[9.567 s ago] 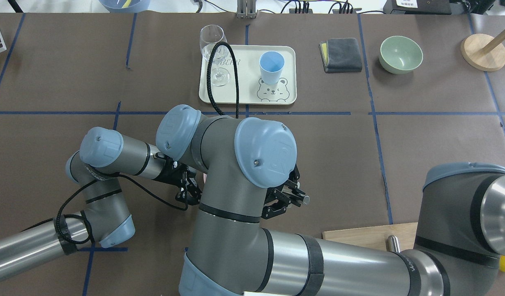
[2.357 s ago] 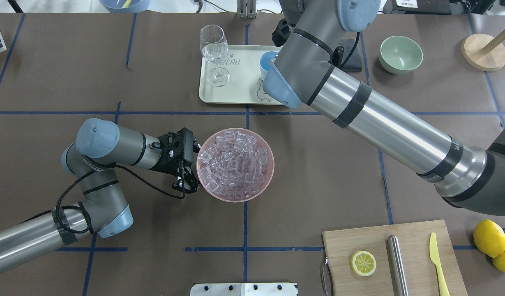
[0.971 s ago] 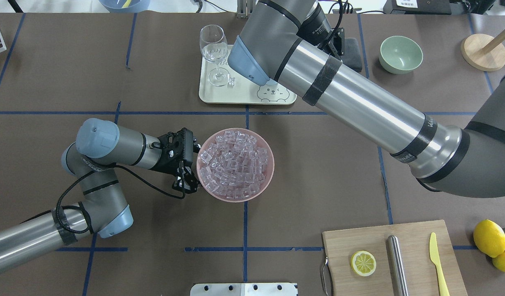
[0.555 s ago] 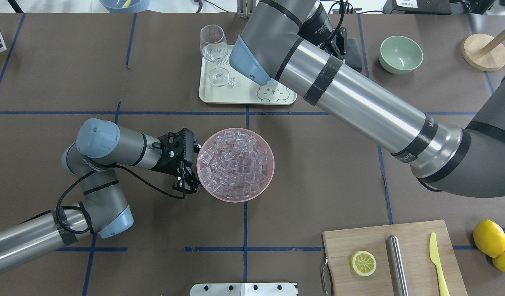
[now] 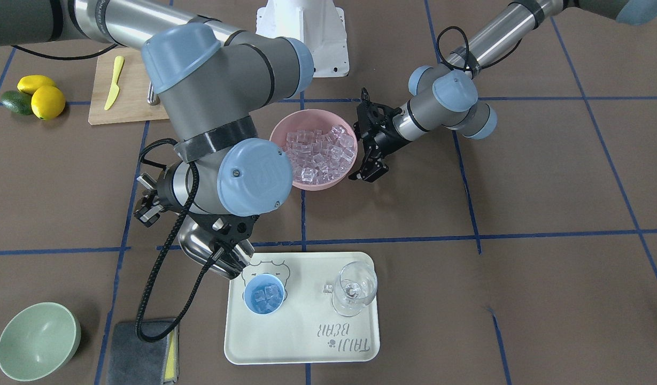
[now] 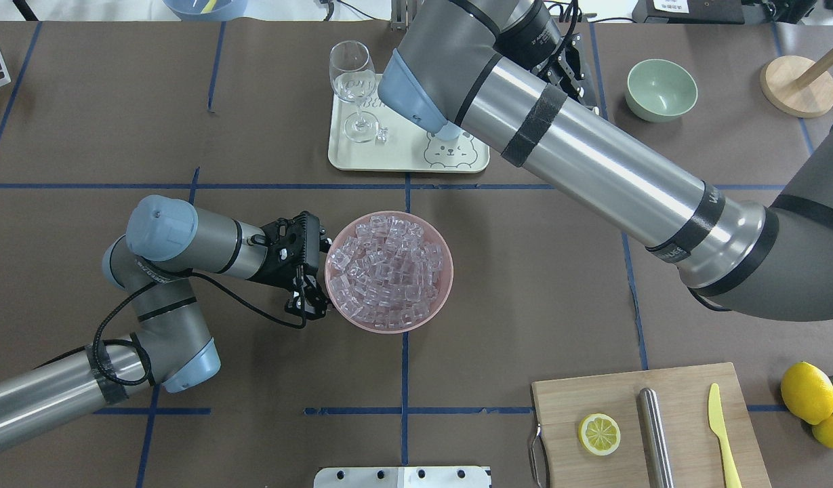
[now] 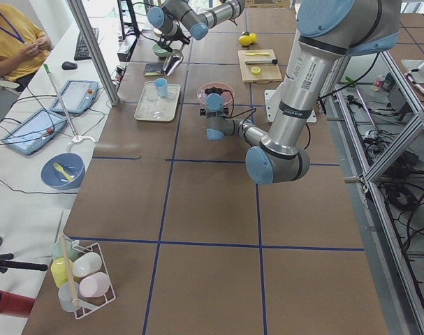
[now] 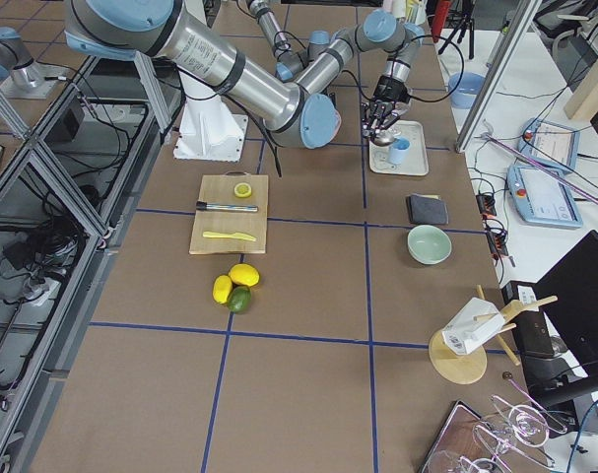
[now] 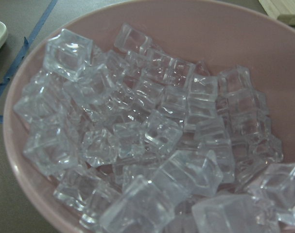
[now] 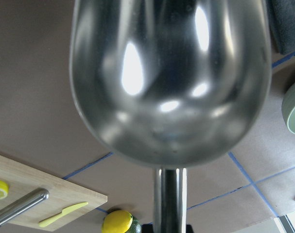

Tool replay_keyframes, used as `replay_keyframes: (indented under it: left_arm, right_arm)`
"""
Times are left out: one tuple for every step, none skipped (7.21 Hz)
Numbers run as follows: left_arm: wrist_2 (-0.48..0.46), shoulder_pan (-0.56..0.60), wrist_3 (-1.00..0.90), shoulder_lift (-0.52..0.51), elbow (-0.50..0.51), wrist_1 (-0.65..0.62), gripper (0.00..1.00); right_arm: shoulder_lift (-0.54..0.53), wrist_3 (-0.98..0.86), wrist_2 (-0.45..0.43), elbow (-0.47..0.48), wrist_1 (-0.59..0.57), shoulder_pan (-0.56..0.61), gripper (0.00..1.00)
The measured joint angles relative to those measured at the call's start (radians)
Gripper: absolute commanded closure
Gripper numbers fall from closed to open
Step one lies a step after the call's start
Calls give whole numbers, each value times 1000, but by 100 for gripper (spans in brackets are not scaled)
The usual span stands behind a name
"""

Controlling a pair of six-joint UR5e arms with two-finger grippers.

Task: Put ice in cup with scoop
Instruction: 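Tip the scoop with the right gripper to pour ice into the glass, then carry the empty scoop with the right gripper back to its table spot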

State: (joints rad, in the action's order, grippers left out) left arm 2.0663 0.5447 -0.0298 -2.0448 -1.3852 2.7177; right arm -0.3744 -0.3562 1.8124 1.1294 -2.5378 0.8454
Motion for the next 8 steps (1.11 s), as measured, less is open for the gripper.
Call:
replay_keyframes:
  left_arm:
    - [0, 0, 0, 0, 0, 0, 0]
    - [0, 0, 0, 0, 0, 0, 0]
    - [0, 0, 0, 1, 0, 0, 0]
    - [0, 0, 0, 0, 0, 0, 0]
    - [0, 0, -1, 0, 0, 0, 0]
    - [0, 0, -1, 1, 0, 0, 0]
    - [0, 1, -1, 1, 0, 0, 0]
    - [0, 2, -1, 2, 0, 0, 0]
  right_arm:
    - [4, -26, -5, -5, -8, 7, 100]
    - [7, -37, -6, -7, -11, 10, 100]
    - [9, -42, -1, -6, -12, 12, 100]
    - [10, -40, 7, -4, -10, 14, 100]
    - [10, -31, 32, -1, -8, 26, 100]
    - [10, -16, 85, 3, -7, 55, 100]
    - [7, 19, 153, 12, -7, 92, 100]
    - [2, 90, 212, 32, -9, 124, 100]
